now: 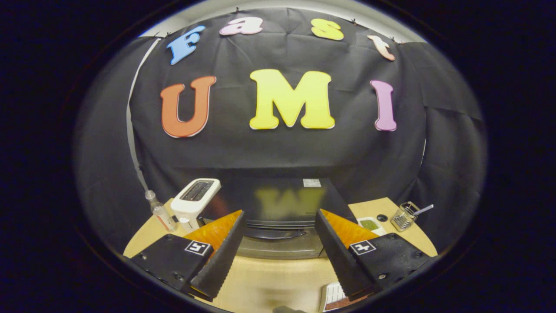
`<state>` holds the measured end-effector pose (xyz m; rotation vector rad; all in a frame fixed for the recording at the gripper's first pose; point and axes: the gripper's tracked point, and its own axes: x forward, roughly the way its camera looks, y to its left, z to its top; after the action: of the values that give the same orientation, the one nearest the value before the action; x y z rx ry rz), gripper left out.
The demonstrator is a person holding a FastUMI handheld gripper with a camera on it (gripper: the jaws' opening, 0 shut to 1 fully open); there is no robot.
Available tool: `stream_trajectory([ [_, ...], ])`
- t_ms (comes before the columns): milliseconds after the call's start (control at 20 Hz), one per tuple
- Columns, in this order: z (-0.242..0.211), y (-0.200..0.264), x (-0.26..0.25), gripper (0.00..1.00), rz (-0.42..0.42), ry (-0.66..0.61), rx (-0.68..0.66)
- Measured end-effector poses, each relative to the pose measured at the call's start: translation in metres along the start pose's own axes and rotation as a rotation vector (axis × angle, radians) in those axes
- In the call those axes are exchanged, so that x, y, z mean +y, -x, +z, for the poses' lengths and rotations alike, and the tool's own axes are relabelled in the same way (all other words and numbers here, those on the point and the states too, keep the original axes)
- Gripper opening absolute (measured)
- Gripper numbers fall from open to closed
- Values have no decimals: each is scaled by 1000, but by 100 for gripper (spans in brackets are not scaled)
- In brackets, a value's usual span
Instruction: Open the toaster oven, put the food inside, and close the toaster oven door.
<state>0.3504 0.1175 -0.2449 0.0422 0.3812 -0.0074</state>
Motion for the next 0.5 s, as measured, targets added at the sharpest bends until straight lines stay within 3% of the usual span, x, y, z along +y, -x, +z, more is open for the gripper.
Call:
stream_trajectory([
  [200, -21, -48, 14, 100, 5, 11, 66],
  [500, -35, -59, 8, 100, 3, -6, 94],
])
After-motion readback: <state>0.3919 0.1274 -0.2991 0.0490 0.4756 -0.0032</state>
